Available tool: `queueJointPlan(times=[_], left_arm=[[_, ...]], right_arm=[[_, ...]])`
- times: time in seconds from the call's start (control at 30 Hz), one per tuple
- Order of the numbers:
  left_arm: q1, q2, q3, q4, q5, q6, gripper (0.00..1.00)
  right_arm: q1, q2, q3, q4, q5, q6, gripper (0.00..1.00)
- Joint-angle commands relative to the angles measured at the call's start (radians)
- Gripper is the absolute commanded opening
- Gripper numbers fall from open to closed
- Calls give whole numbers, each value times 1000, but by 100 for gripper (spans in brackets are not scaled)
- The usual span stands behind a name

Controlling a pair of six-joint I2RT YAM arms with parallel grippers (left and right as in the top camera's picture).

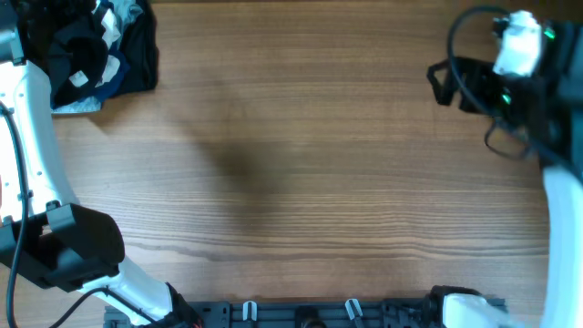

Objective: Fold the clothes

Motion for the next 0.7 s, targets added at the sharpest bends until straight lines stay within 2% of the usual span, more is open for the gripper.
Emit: queueJointPlan(times=[0.0,0.17,0.5,0.57,0.67], left_arm=[[5,4,-5,0,12,-5,100],[5,4,-5,0,12,-5,100],[5,4,-5,0,12,-5,100],[5,4,-5,0,12,-5,100],[5,4,-5,0,12,-5,100]], right_arm=[[6,-150,29,-4,-18,41,100],[6,-261,29,-47,-9,34,100],[6,-355,23,-126,281,11,100],[2,-359,-6,-97,295,11,99],[-2,-411,-127,47,294,12,100]])
